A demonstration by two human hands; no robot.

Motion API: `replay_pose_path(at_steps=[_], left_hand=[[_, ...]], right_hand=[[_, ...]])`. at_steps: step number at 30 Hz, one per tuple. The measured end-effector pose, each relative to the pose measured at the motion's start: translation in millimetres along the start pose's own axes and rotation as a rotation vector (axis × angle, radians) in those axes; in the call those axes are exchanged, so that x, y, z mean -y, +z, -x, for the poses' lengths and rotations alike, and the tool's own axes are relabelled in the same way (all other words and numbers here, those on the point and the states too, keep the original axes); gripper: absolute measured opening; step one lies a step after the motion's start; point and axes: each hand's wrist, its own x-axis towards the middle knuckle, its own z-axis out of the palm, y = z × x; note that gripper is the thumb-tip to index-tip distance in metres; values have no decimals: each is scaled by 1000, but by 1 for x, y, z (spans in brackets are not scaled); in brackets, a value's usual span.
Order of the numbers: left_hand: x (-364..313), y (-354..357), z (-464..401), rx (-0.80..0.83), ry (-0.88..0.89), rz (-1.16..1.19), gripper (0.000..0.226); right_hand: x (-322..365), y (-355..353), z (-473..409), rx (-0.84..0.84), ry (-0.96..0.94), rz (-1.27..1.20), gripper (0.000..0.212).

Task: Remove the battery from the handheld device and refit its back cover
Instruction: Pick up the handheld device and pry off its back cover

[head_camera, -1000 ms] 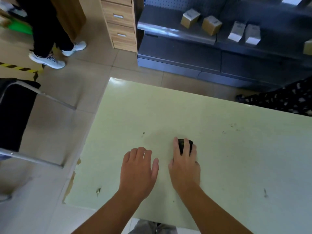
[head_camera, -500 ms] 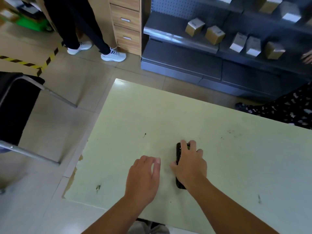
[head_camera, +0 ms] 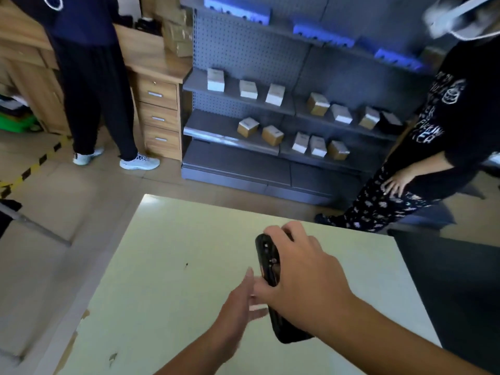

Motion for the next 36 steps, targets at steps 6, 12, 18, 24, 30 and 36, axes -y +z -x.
replay_pose_path(at_steps=[6,12,18,24,30,36], left_hand=[[-32,28,44,220,-122,539,72],[-21,29,51,302,-72,617,76],[-20,30,65,383,-53,600,73],[-22,30,72,353,-41,605,72],[-17,37,81,349,-50,587,71],[-13,43,88,344,-63,507,69]], right_hand=[[-18,24,15,-27,-57,53,66],[-83,1,3,173,-403,-81,58],[-96,-2,-7,170,-589,-80,43],[-96,2,-9,84,-763,127,46],[-108,7,-7,-61,-957,304,40],[-120,0,-9,-130,-1137,374,29]])
